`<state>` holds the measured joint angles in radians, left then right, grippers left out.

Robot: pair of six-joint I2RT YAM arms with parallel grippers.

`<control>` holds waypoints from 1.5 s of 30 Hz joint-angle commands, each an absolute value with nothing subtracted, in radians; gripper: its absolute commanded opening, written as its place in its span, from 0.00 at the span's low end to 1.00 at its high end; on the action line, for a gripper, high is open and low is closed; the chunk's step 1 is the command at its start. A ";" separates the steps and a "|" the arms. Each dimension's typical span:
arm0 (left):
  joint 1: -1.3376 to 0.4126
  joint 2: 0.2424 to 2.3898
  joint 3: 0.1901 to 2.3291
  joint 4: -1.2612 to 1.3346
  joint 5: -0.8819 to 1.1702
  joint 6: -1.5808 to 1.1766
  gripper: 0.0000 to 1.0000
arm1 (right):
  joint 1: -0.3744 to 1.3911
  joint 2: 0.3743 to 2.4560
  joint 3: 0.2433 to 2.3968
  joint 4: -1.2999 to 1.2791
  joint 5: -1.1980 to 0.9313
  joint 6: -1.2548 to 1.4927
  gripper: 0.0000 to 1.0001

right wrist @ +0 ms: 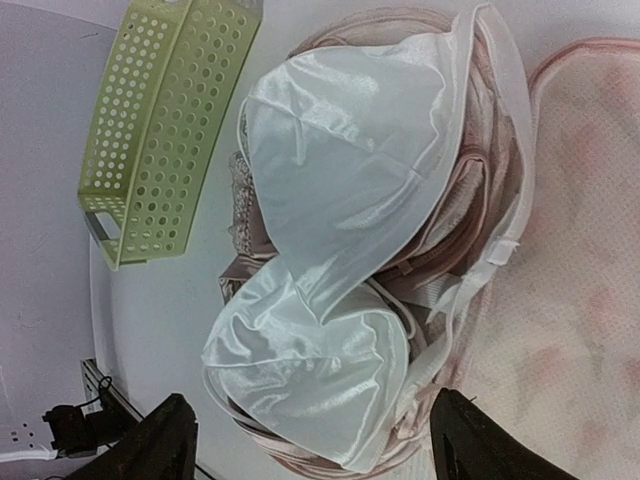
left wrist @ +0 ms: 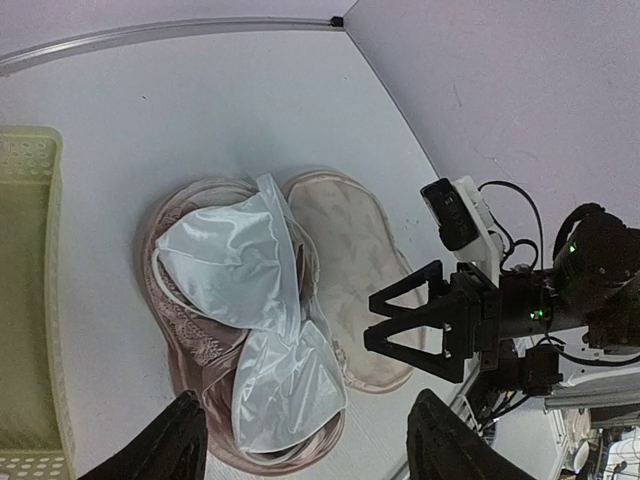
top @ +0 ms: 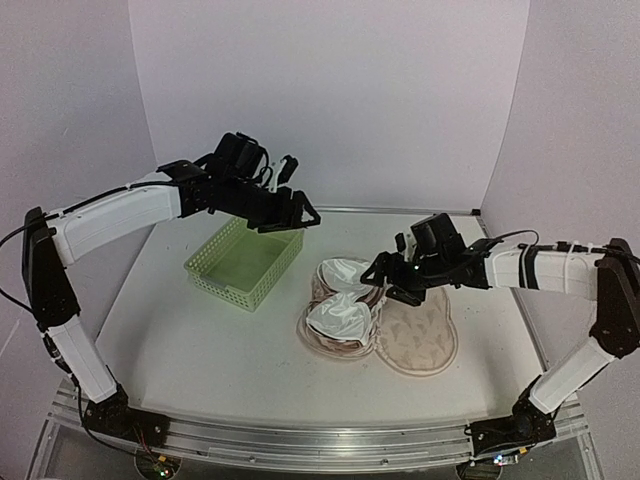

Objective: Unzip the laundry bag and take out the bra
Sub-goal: Pick up the bra from the laundry bag.

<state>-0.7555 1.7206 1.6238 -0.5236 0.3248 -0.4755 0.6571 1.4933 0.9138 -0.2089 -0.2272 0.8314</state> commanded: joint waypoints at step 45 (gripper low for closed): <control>-0.750 1.534 1.519 -0.593 0.180 -0.334 0.72 | 0.679 1.903 1.078 0.233 -0.347 1.163 0.54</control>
